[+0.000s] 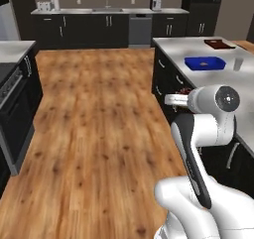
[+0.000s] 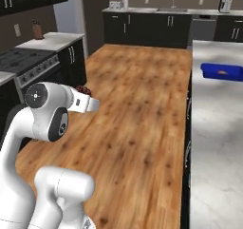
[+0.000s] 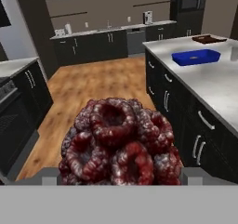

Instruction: Take the cake and donut from the fridge and place them on the empty tray on the dining counter.

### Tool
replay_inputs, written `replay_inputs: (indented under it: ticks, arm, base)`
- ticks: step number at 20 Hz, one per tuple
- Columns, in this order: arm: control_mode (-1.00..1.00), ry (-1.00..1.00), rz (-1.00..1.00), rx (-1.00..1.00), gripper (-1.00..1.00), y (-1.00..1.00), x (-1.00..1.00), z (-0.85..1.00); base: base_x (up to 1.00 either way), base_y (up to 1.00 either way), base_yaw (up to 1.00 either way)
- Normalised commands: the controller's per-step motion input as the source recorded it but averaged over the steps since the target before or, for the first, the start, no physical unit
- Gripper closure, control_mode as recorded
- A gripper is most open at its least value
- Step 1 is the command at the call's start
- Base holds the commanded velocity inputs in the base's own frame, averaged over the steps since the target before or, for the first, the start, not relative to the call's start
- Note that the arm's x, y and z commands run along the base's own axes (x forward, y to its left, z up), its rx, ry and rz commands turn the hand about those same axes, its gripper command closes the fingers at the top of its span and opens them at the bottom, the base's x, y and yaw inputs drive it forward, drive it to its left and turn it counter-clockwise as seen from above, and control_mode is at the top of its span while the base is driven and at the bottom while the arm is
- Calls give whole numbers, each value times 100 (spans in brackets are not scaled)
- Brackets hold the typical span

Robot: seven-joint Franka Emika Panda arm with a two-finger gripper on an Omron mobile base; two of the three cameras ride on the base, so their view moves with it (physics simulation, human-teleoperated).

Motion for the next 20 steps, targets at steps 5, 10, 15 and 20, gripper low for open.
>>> replay_inputs:
  ticks: [5, 10, 15, 20]
  arm:
    - [100, 0, 0, 0, 100, 0, 0, 0]
    - [100, 0, 0, 0, 100, 0, 0, 0]
    - [100, 0, 0, 0, 100, 0, 0, 0]
    - [100, 0, 0, 0, 100, 0, 0, 0]
  base:
    - [64, 35, -6]
    - [66, 32, -6]
    - [62, 30, -7]
    - [56, 34, -10]
